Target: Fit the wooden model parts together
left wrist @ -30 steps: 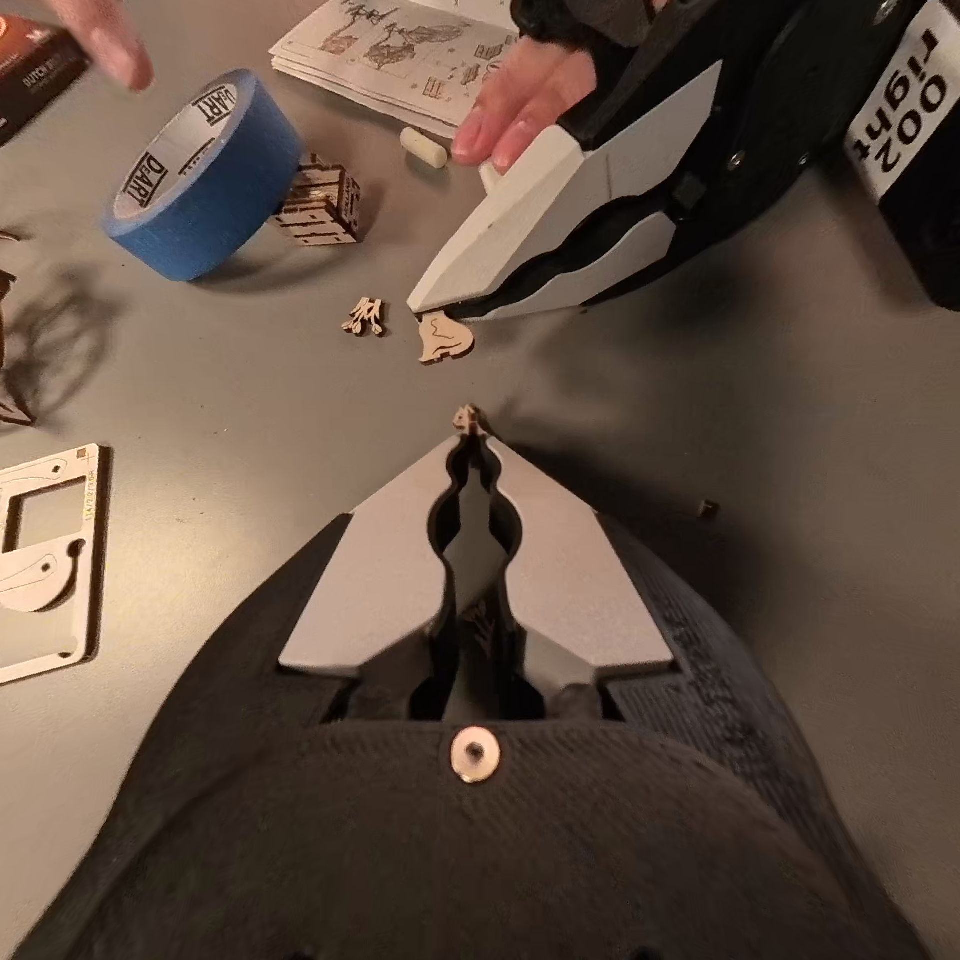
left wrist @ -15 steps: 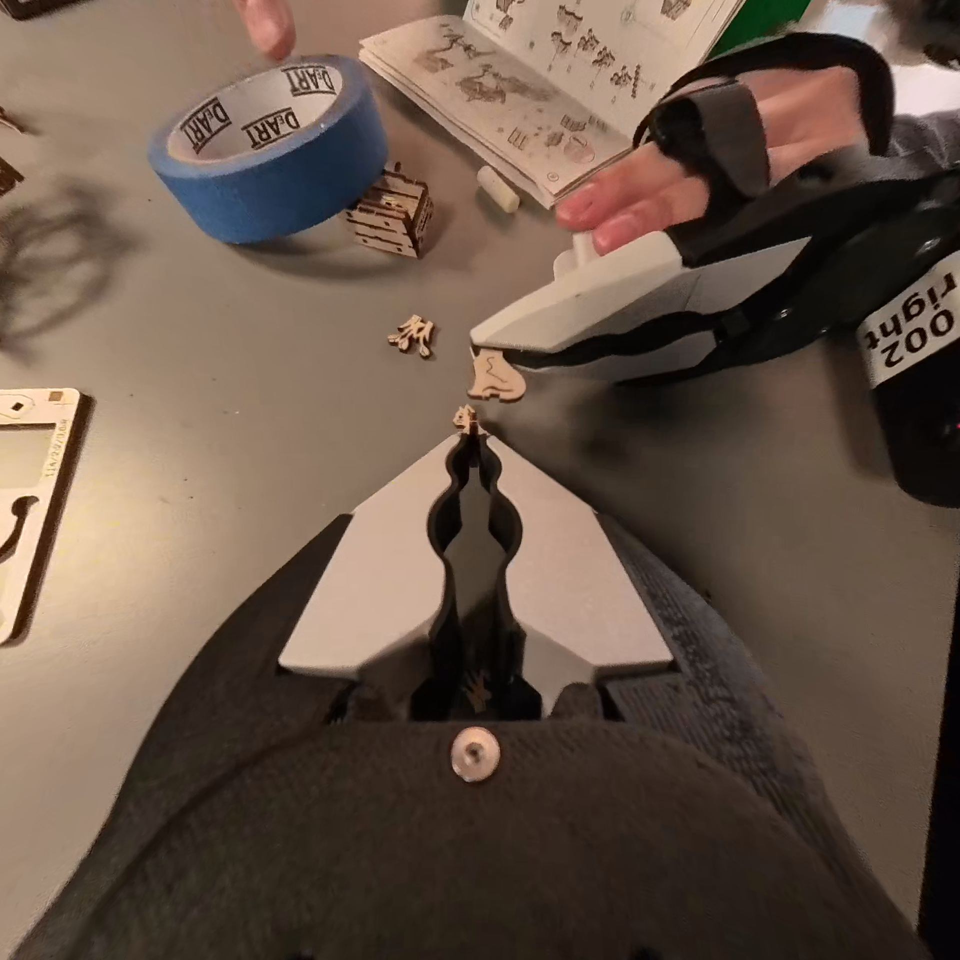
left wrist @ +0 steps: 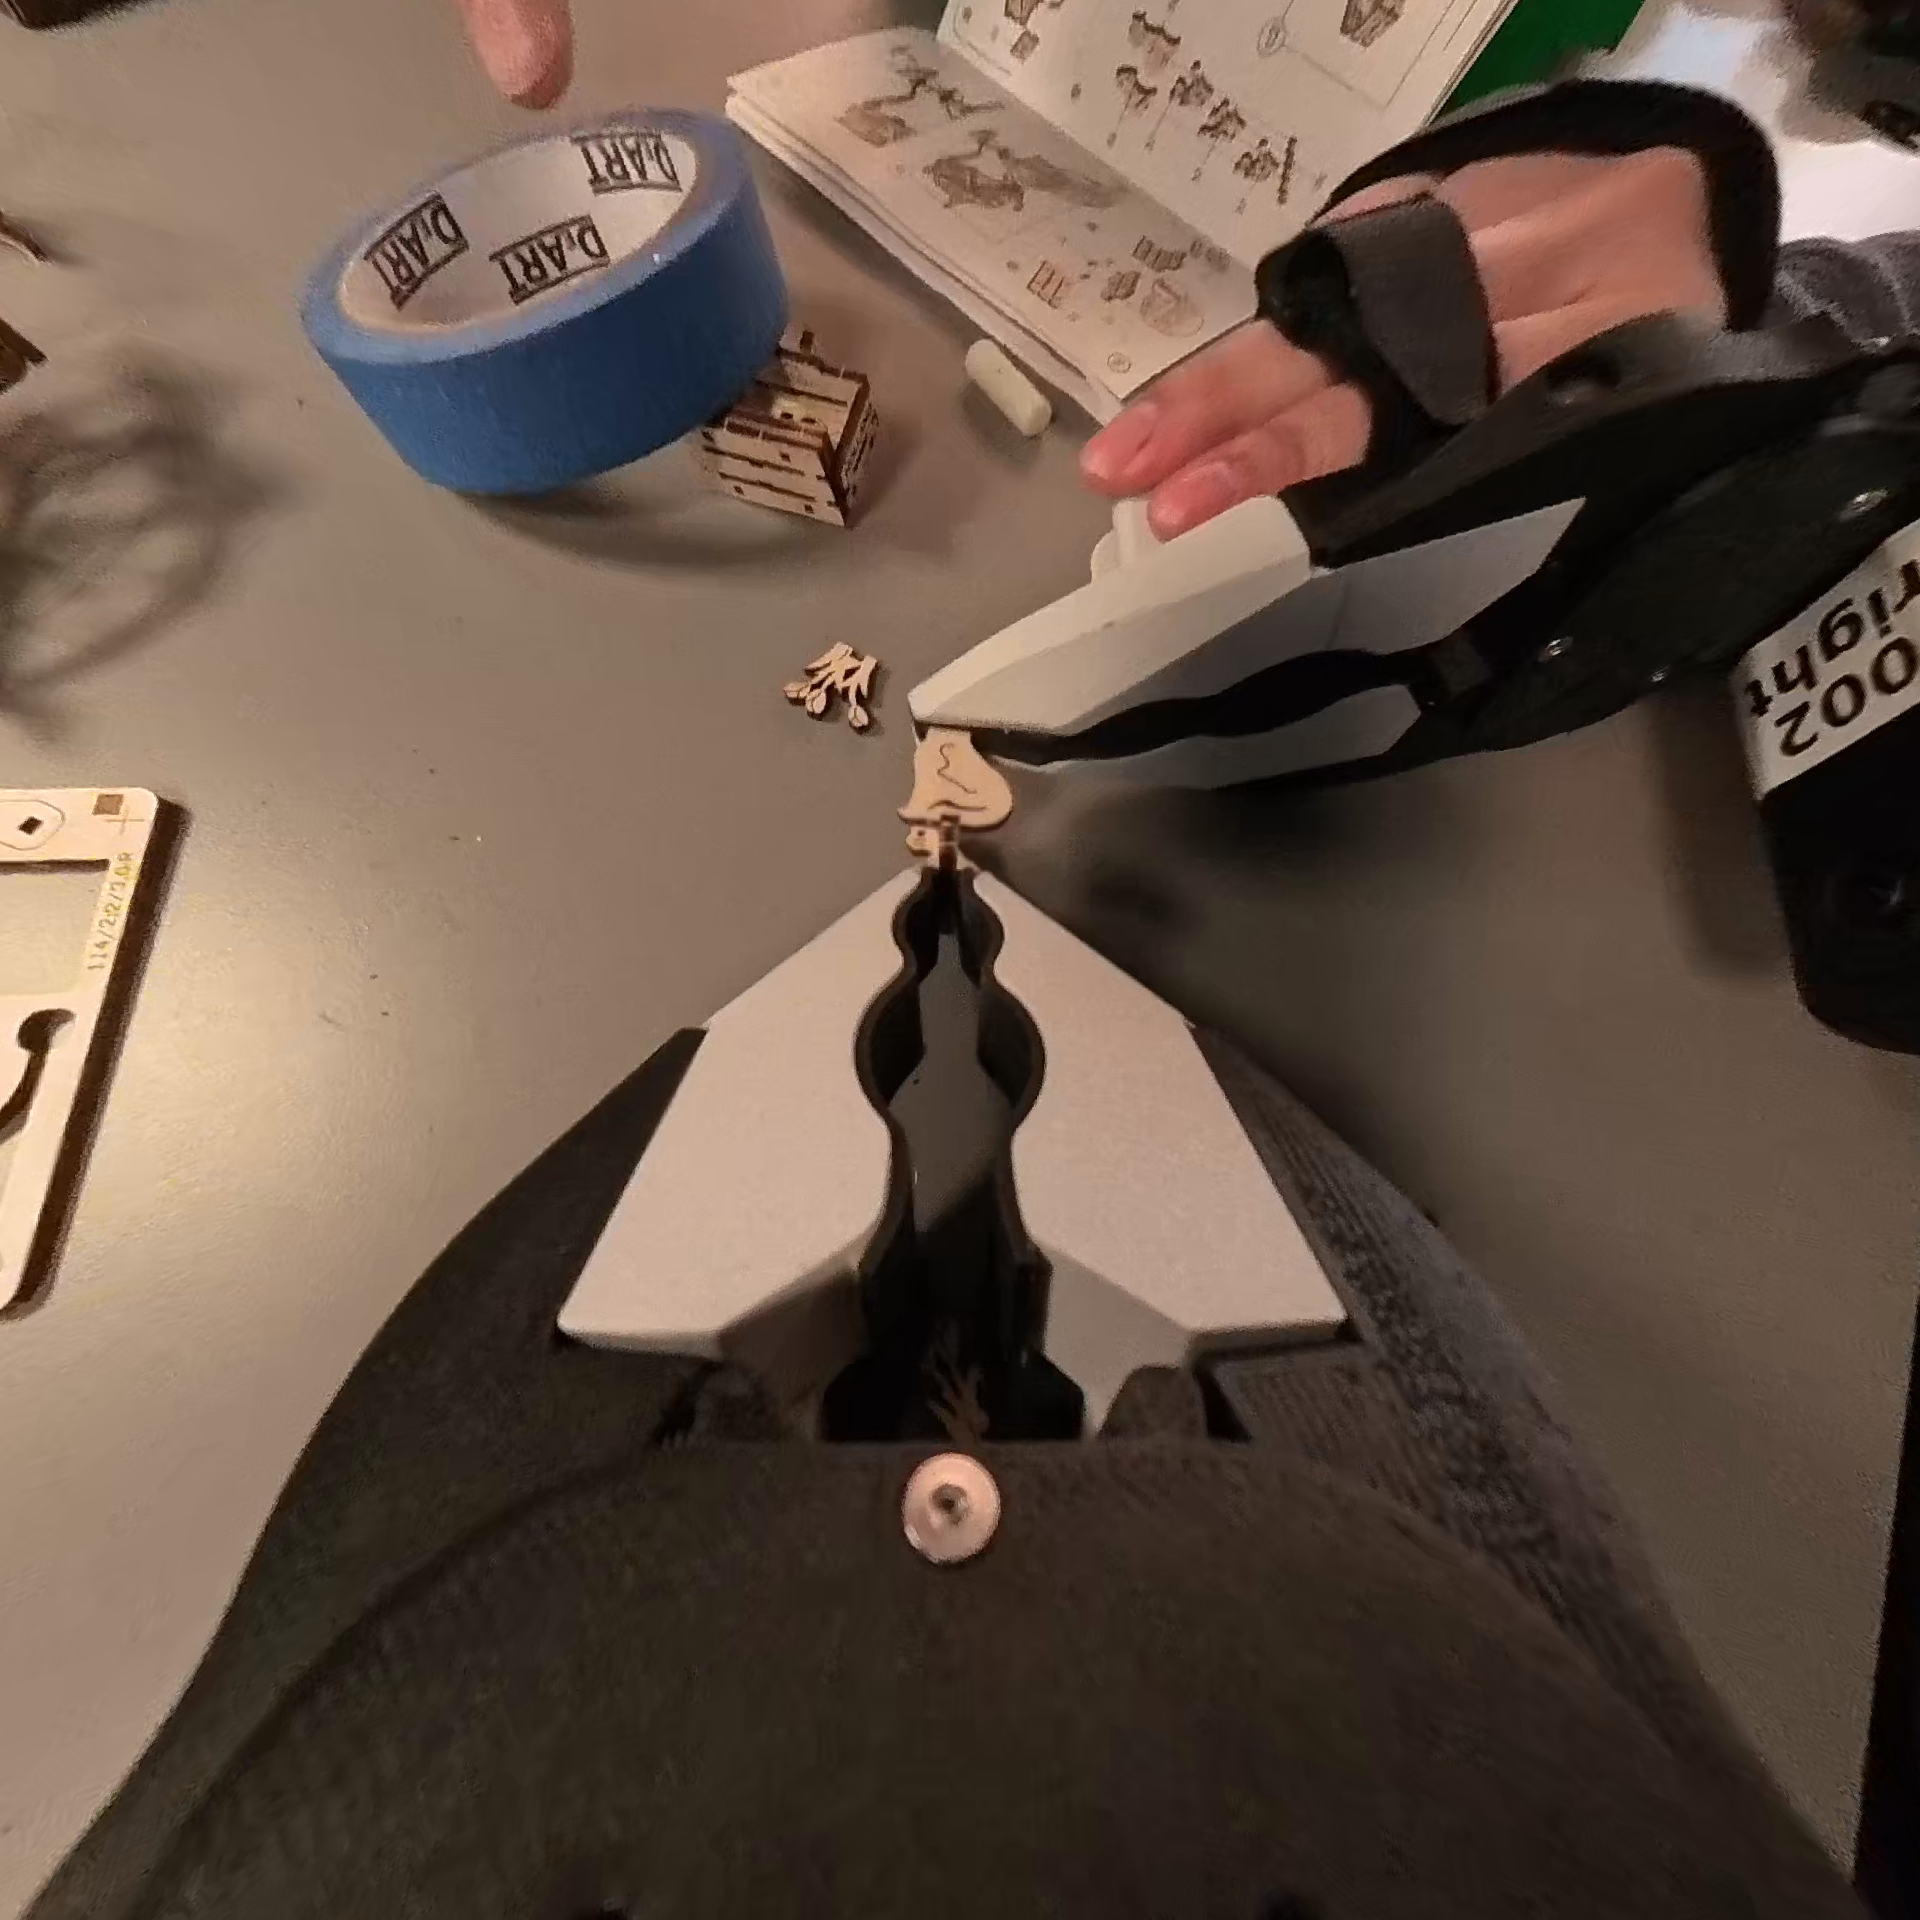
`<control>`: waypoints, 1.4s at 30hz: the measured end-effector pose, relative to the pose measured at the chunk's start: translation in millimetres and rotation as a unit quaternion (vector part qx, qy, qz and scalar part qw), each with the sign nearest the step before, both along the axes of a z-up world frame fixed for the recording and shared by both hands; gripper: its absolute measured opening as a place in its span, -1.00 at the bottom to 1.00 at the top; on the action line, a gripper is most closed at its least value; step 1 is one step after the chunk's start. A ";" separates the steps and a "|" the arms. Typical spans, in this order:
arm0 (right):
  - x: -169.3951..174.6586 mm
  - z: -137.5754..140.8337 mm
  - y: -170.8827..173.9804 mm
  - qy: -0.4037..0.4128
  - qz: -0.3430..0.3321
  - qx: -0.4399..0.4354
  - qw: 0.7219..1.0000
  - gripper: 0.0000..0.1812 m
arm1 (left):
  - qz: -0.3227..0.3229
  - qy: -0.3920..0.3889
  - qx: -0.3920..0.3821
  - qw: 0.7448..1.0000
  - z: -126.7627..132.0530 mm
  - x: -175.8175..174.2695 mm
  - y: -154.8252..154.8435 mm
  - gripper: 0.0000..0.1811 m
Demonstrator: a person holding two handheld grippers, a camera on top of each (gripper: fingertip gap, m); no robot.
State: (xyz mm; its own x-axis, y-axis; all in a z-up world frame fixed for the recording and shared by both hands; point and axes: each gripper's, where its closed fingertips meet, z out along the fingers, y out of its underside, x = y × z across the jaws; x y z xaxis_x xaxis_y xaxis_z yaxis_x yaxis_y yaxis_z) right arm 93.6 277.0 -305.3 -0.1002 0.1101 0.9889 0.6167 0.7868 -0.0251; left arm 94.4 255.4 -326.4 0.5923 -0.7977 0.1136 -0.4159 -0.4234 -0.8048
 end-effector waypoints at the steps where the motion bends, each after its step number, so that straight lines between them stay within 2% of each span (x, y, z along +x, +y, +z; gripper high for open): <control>1: -0.7 0.7 -1.5 0.001 0.003 0.004 1.000 -0.99 | 0.001 -0.001 0.001 1.000 0.3 0.0 0.5 -0.99; 42: 1.4 -1.8 -3.6 -0.023 0.009 0.002 1.000 -0.99 | -0.009 0.026 0.000 1.000 -6.5 3.1 -0.3 -0.99</control>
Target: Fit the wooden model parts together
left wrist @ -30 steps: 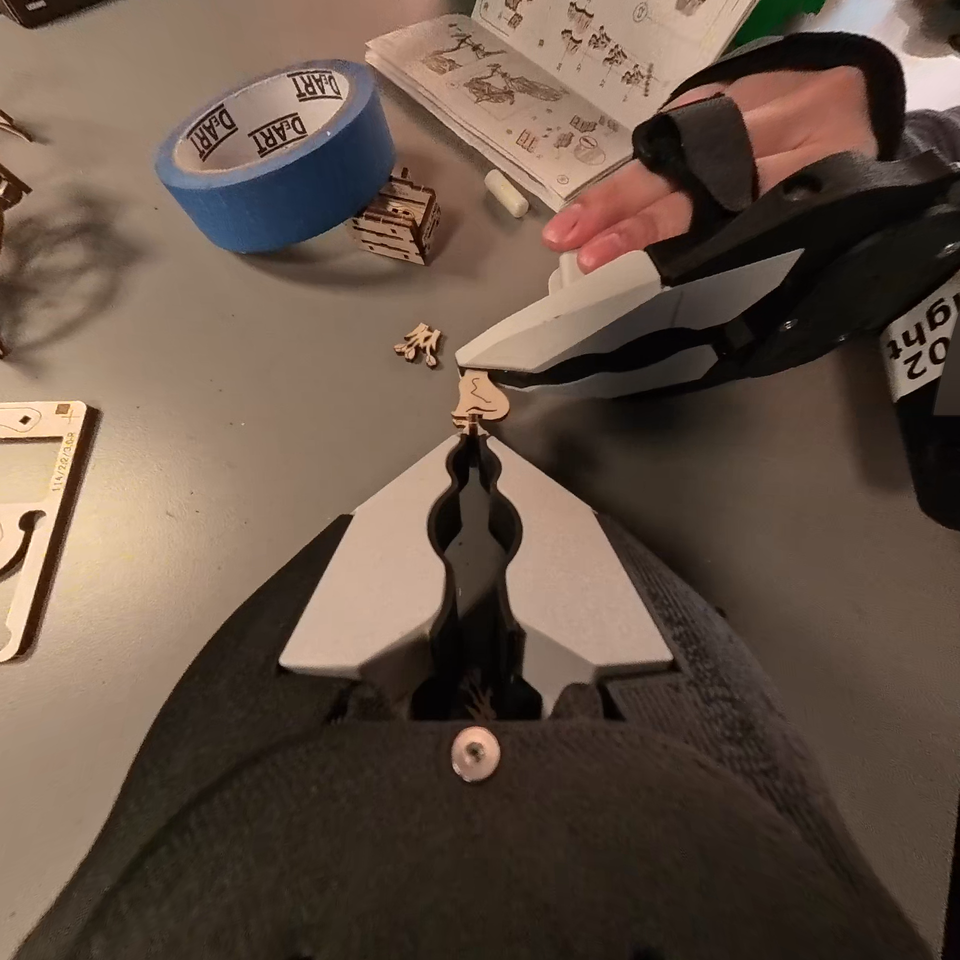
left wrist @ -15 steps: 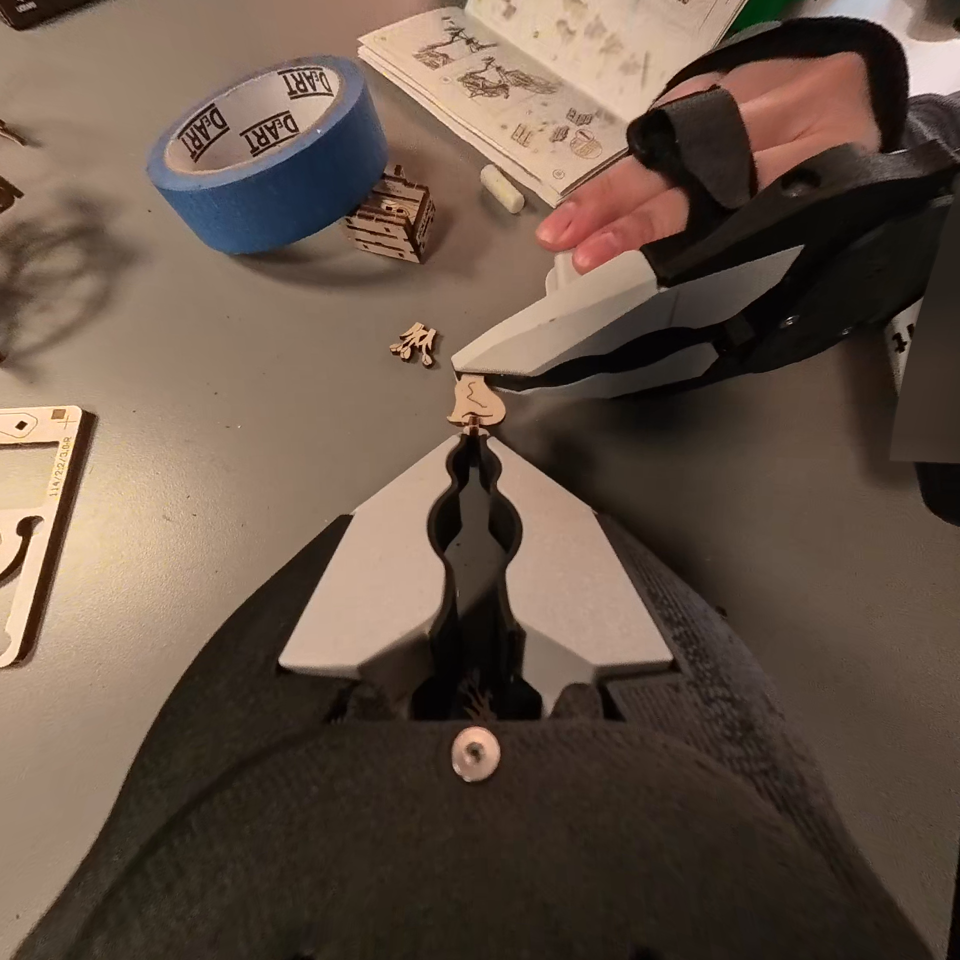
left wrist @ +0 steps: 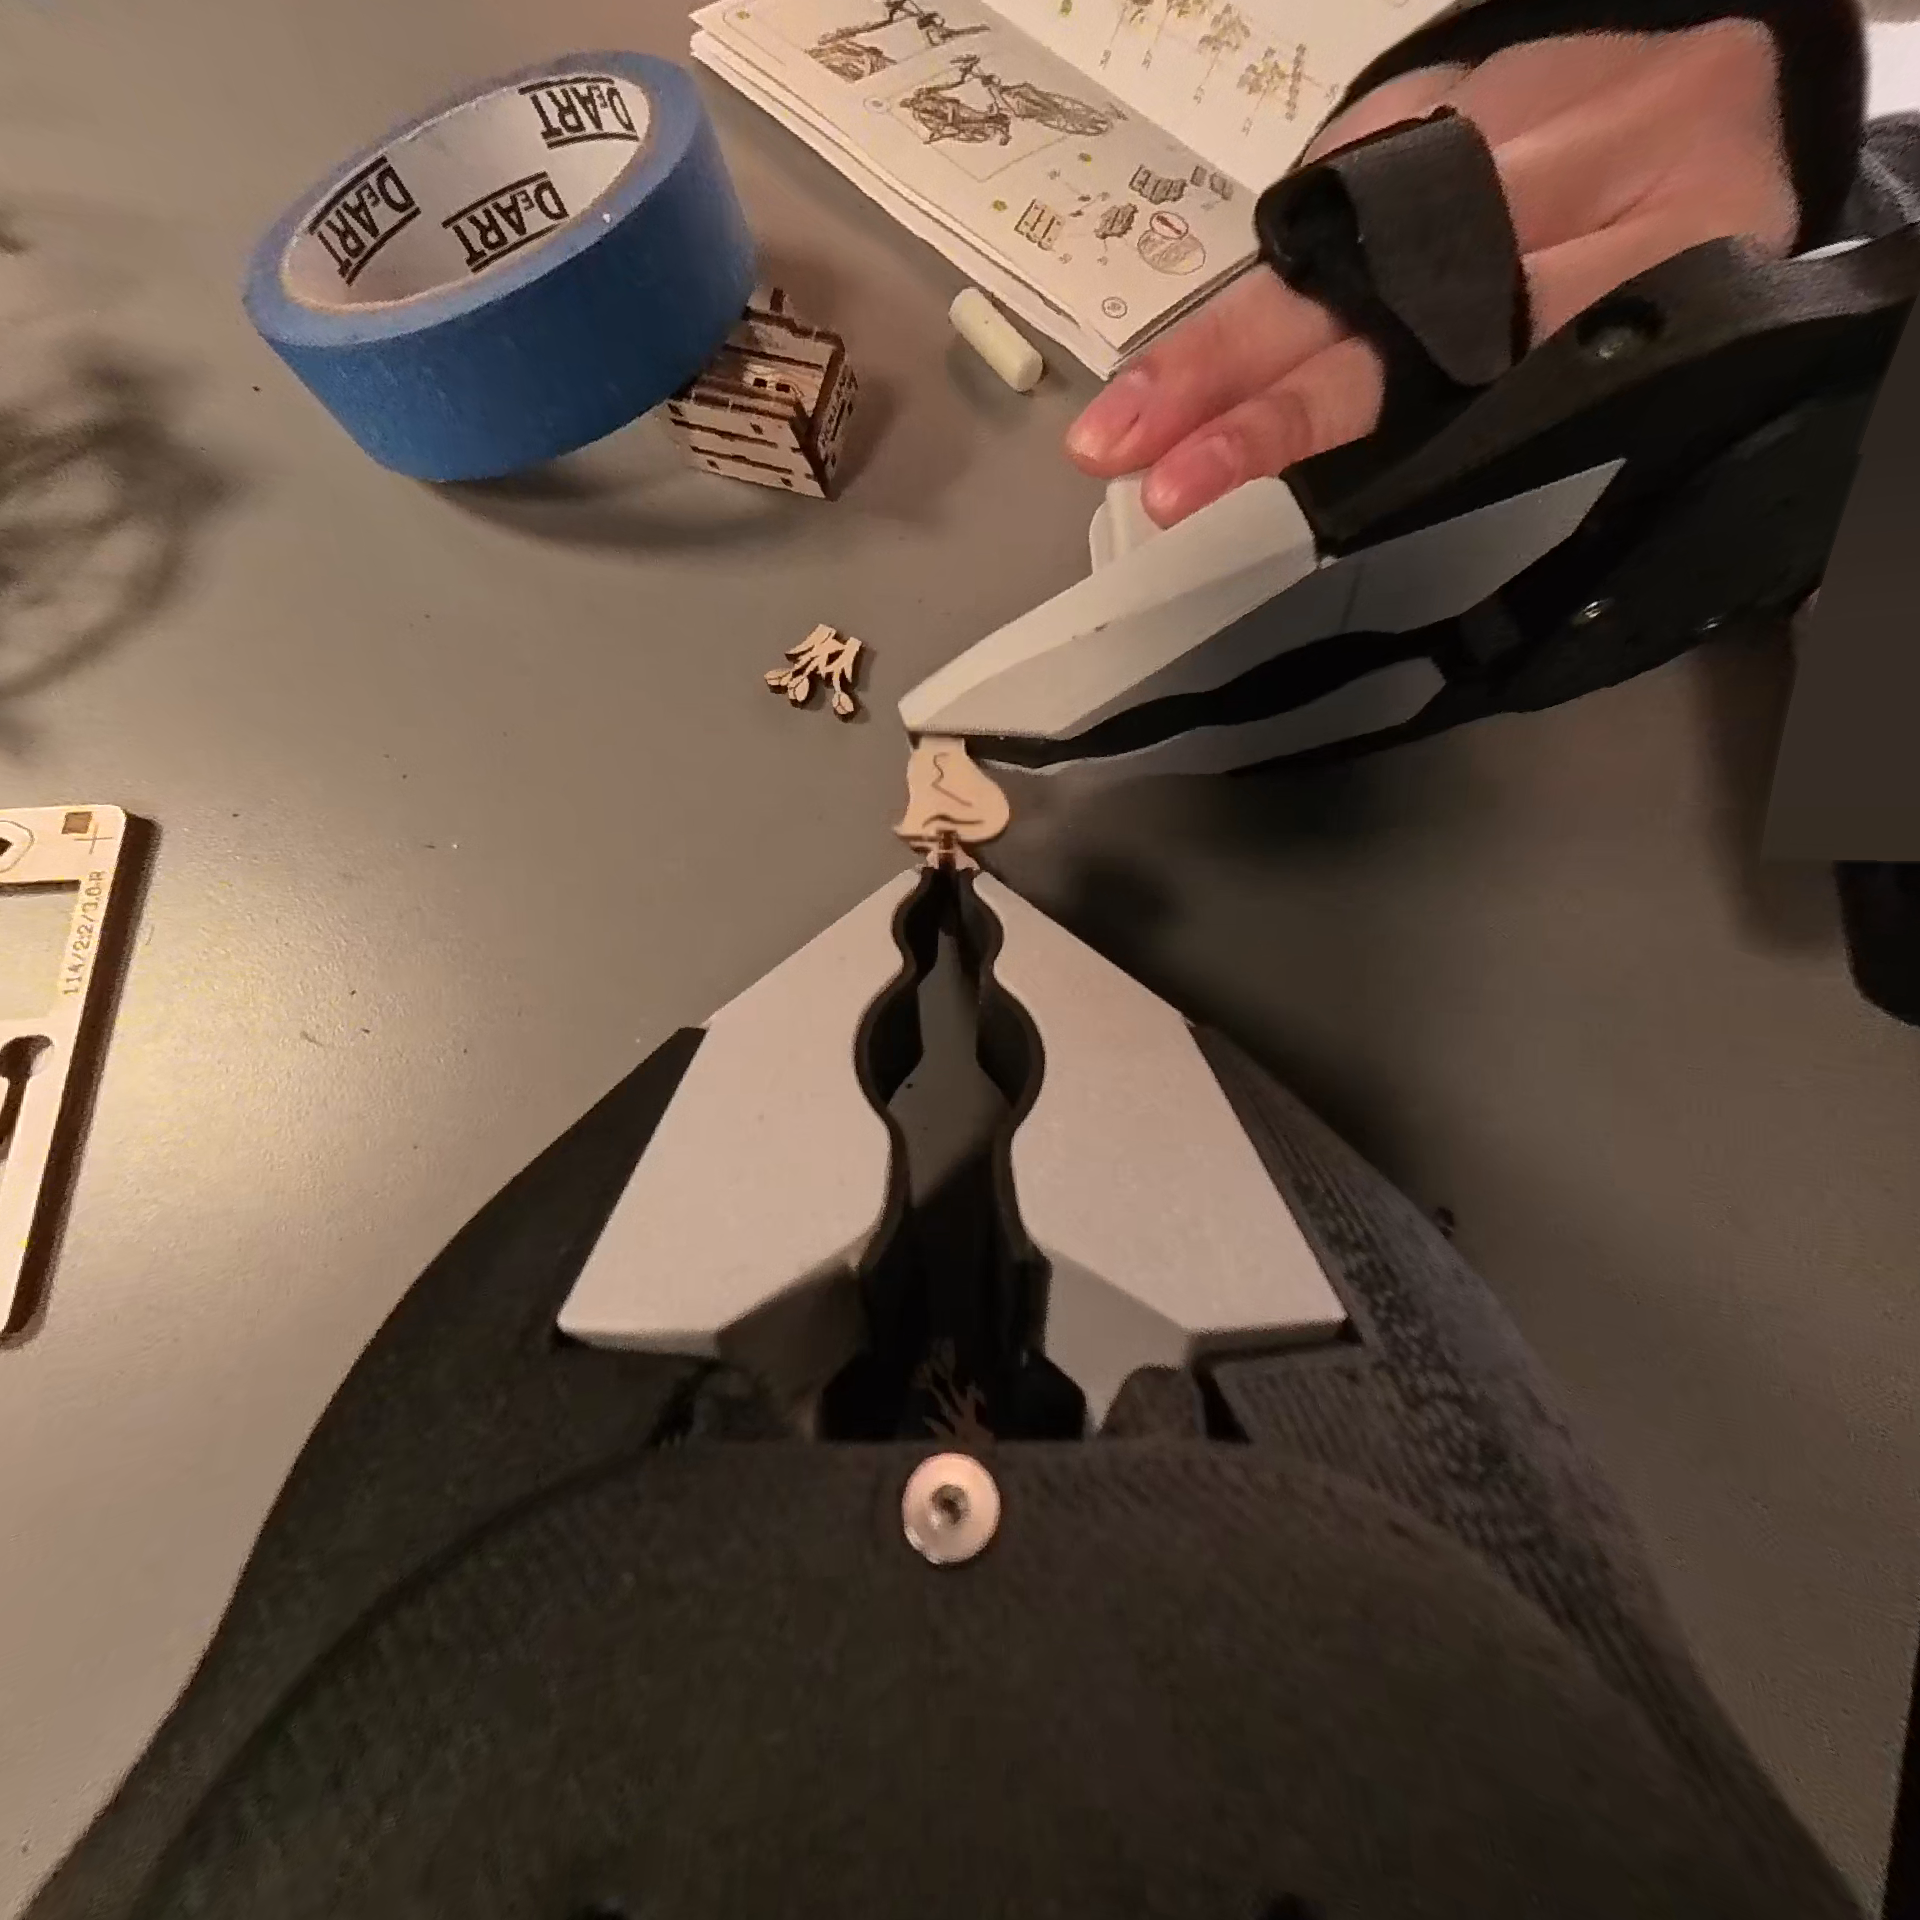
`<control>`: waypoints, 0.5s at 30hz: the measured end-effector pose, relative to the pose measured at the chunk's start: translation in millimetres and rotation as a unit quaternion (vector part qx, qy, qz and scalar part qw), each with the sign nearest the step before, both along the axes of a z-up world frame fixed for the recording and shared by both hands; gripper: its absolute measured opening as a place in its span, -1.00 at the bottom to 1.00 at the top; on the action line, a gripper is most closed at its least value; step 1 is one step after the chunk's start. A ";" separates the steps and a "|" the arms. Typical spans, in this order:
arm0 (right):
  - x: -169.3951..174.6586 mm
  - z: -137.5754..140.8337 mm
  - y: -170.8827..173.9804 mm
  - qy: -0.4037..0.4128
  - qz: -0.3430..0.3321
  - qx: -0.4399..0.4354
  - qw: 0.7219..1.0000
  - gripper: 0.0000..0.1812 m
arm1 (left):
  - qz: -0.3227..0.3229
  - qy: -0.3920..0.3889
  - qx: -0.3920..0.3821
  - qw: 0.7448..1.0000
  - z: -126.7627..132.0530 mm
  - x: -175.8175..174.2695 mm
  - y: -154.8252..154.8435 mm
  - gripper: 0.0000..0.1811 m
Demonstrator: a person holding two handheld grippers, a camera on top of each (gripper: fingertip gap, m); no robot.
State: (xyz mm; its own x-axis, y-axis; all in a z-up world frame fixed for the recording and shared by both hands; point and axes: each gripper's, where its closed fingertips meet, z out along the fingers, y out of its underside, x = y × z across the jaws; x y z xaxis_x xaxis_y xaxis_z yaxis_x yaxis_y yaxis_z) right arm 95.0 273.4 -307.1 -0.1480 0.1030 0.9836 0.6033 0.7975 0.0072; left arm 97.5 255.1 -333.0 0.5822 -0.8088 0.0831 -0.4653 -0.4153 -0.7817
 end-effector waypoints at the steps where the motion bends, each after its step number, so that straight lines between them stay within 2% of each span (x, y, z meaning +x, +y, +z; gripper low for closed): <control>1: 1.3 0.1 1.4 -0.004 -0.003 0.005 1.000 -1.00 | 0.000 -0.001 -0.001 1.000 -0.1 0.1 0.0 -0.99; 6: 5.4 -0.8 4.6 -0.013 -0.013 0.007 1.000 -1.00 | 0.003 0.004 0.004 1.000 -0.3 -0.6 0.6 -0.98; 15: 6.0 -0.3 5.3 -0.007 -0.016 0.003 1.000 -0.99 | 0.004 0.009 0.014 1.000 0.3 -1.1 -0.2 -0.85</control>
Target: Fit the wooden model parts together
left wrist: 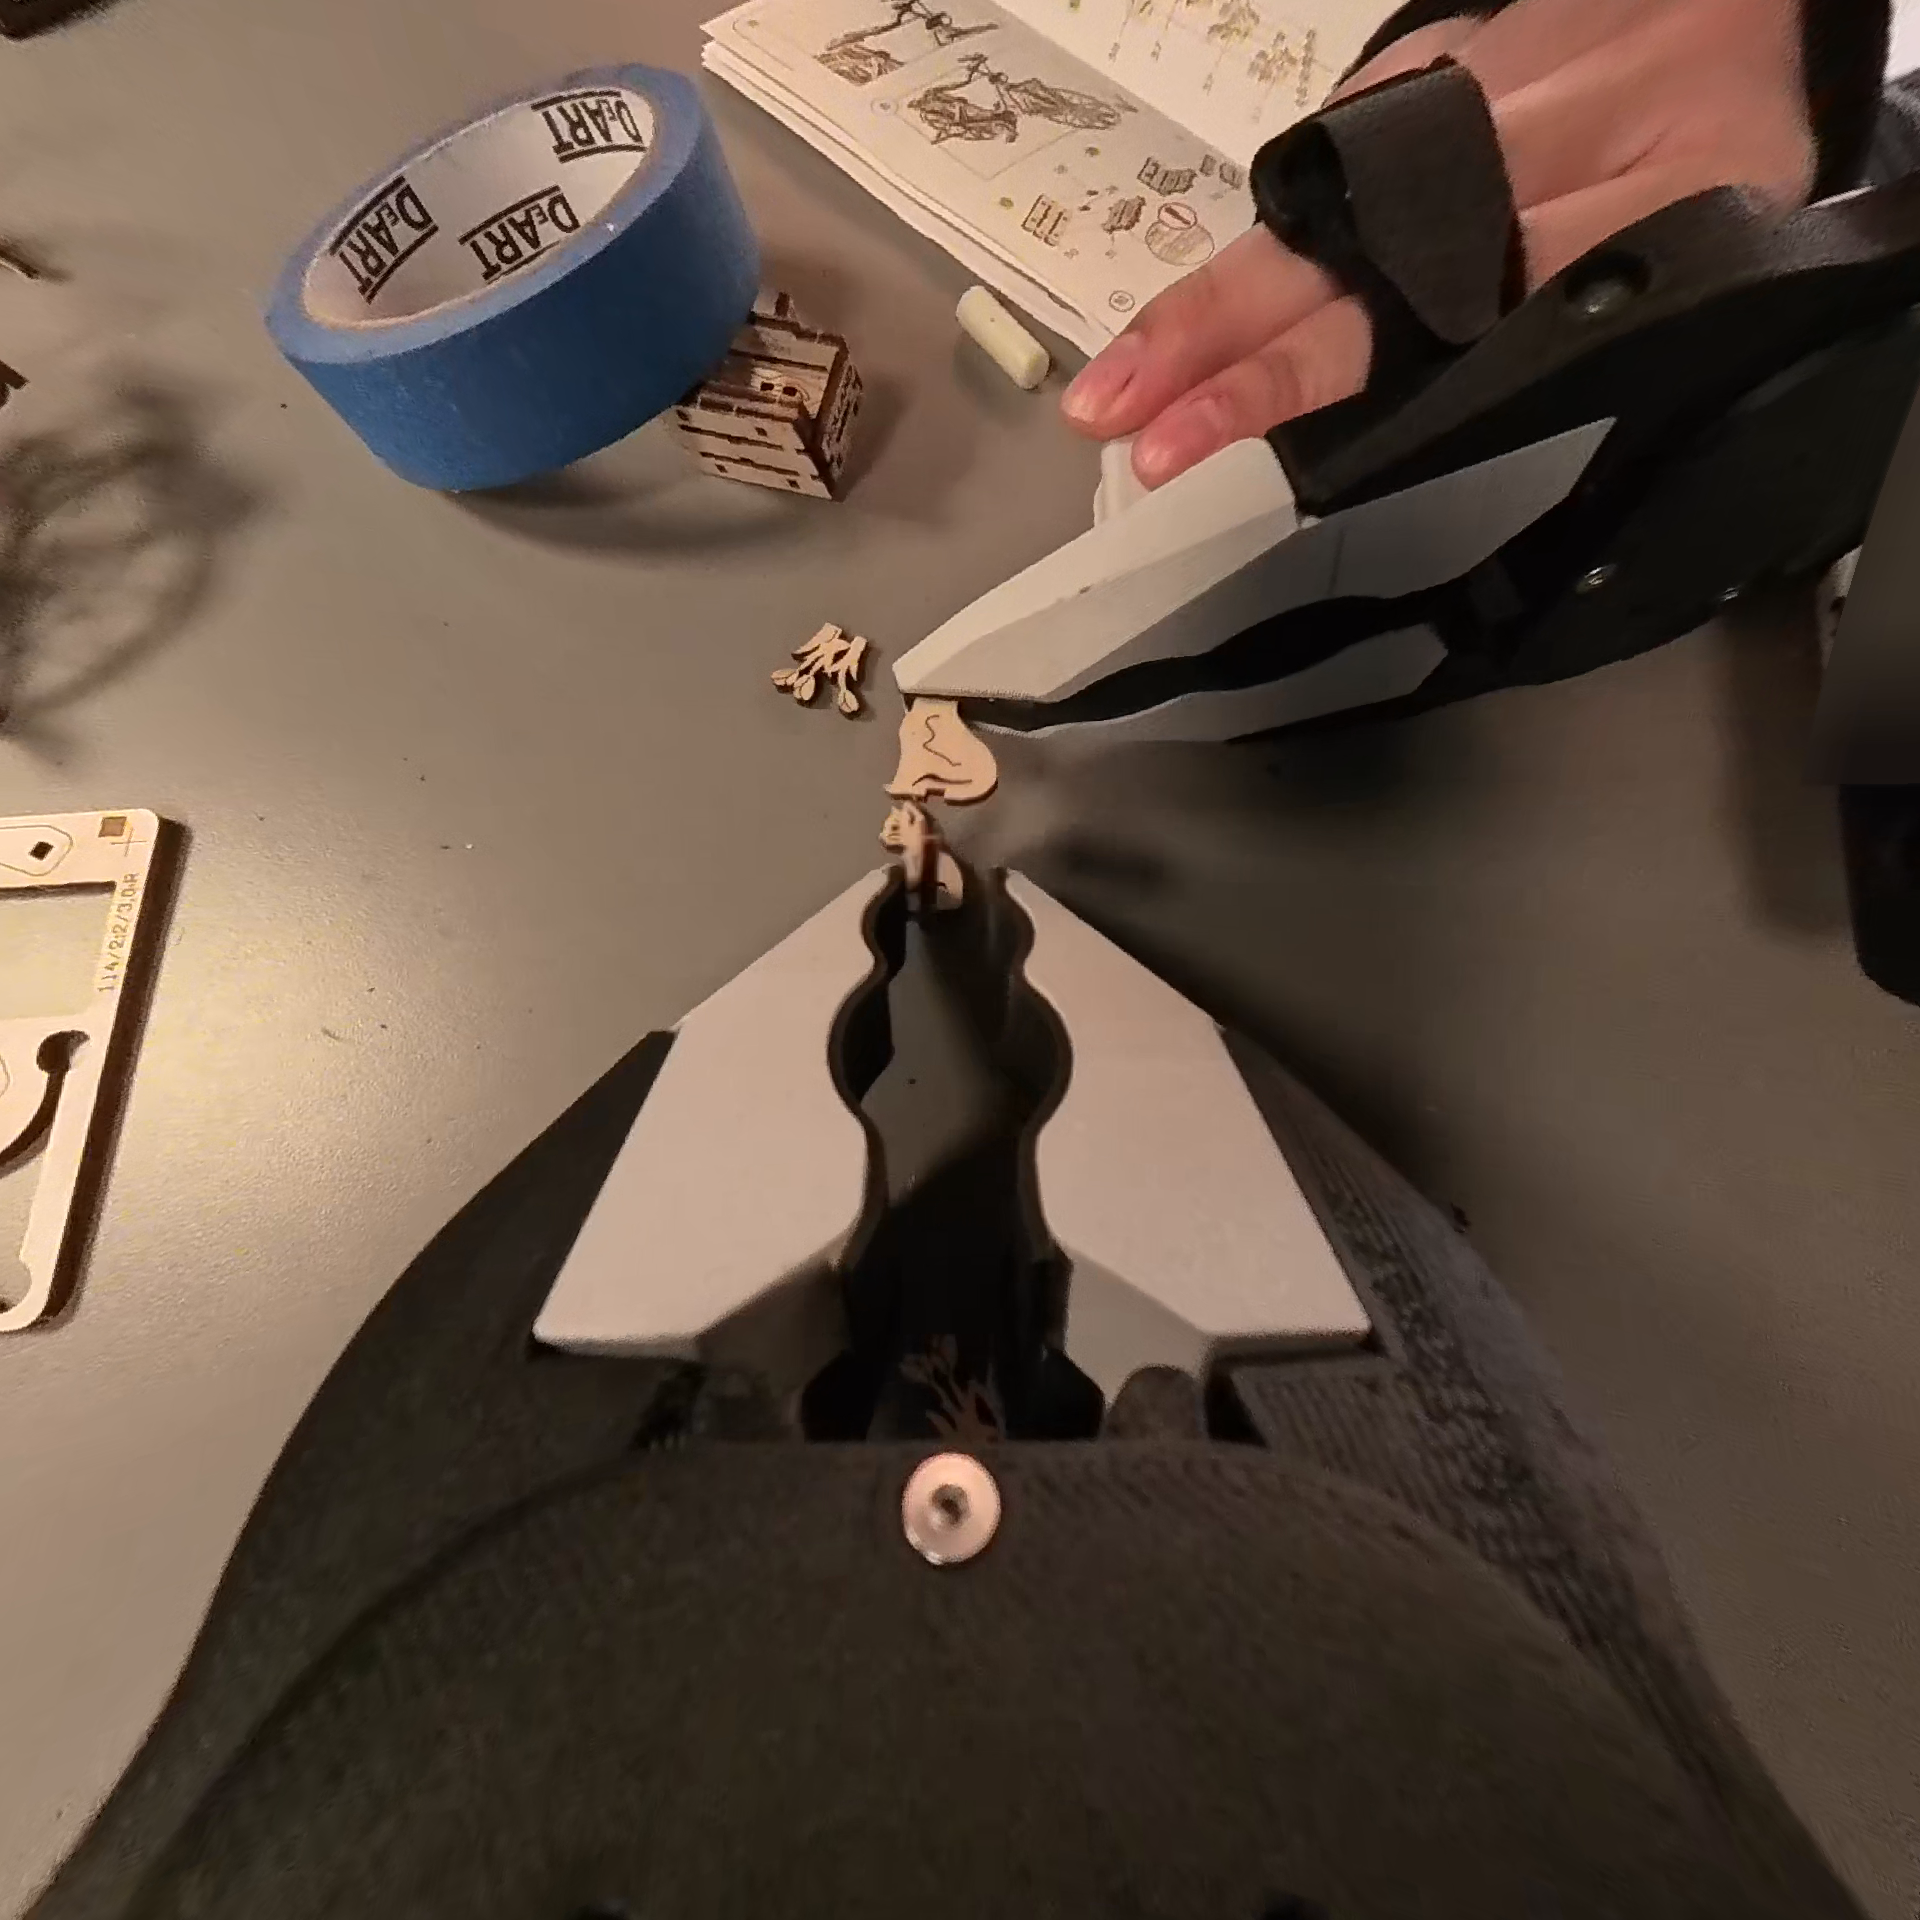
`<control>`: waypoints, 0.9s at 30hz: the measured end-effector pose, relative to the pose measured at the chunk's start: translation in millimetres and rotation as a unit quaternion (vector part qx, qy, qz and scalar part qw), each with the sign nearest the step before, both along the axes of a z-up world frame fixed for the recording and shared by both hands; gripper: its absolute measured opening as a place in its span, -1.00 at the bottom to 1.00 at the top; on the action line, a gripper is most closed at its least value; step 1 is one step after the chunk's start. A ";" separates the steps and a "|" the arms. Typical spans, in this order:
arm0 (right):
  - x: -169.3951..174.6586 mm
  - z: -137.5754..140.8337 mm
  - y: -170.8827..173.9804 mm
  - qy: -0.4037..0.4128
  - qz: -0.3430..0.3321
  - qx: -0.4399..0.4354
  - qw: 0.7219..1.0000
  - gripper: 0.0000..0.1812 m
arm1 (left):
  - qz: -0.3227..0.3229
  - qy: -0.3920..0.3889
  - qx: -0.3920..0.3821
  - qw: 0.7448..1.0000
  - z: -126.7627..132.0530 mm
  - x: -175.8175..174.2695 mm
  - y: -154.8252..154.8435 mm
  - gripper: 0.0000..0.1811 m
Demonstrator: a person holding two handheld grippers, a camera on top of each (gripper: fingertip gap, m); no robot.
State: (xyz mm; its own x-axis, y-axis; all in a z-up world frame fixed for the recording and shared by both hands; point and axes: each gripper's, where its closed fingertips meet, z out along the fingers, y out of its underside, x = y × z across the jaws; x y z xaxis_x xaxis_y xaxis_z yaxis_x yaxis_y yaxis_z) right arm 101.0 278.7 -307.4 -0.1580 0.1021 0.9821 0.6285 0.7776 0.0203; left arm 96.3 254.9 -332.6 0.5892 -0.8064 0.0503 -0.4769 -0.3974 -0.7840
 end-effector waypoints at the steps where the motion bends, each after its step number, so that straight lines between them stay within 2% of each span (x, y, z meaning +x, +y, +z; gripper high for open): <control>1: 0.1 0.1 0.1 0.001 0.000 0.000 1.000 -0.99 | 0.001 -0.004 -0.001 1.000 0.8 -0.5 -0.3 -0.84; 8: 0.9 -0.5 1.2 0.004 -0.003 -0.007 1.000 -1.00 | 0.018 -0.034 0.006 0.999 9.7 -6.3 2.2 -0.83; 12: 1.3 -0.9 1.6 0.005 -0.004 -0.011 1.000 -0.99 | 0.018 -0.046 0.025 0.998 16.3 -6.9 1.1 -0.92; 27: 1.2 -1.6 1.7 0.008 -0.004 -0.016 1.000 -0.99 | 0.027 -0.058 0.022 0.998 18.9 -3.9 0.7 -0.92</control>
